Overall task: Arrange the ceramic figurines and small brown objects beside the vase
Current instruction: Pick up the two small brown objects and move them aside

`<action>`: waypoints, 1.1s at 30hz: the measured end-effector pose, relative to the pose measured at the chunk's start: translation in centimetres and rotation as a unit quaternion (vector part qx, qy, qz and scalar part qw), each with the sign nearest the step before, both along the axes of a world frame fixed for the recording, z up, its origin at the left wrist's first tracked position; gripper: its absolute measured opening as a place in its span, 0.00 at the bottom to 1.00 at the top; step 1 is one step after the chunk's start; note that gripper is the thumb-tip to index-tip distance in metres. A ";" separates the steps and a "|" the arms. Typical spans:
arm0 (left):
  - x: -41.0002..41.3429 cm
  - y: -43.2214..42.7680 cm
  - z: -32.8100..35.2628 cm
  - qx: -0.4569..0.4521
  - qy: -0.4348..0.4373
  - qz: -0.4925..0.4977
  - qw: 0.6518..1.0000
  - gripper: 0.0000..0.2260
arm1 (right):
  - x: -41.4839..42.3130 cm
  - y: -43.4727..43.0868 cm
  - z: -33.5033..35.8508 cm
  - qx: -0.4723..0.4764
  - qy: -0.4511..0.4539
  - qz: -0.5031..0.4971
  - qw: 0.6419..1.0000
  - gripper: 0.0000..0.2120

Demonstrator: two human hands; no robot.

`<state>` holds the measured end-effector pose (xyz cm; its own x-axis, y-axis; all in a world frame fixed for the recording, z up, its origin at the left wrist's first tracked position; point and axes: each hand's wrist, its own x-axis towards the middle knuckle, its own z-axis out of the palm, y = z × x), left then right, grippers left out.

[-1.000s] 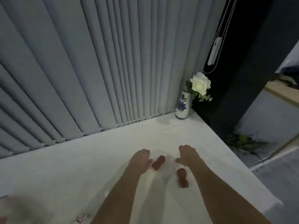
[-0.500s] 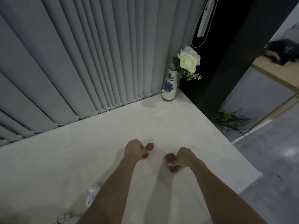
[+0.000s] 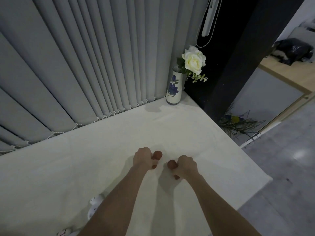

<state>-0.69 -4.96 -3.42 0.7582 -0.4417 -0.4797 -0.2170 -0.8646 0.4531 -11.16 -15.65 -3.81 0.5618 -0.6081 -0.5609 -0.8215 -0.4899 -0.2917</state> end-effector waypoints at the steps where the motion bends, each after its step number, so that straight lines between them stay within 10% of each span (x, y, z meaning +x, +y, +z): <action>1: 0.0 0.2 -0.3 -0.029 0.003 0.018 0.999 0.05 | 0.0 -0.1 0.1 -0.008 -0.018 -0.003 1.000 0.11; 16: -5.5 1.0 -3.7 -0.349 0.069 0.205 0.912 0.08 | -0.7 0.0 -1.7 0.007 -0.287 -0.116 0.951 0.10; 33: -6.0 1.3 -3.7 -0.305 0.013 0.141 0.942 0.10 | -1.4 2.5 -4.3 -0.009 -0.321 -0.129 0.938 0.06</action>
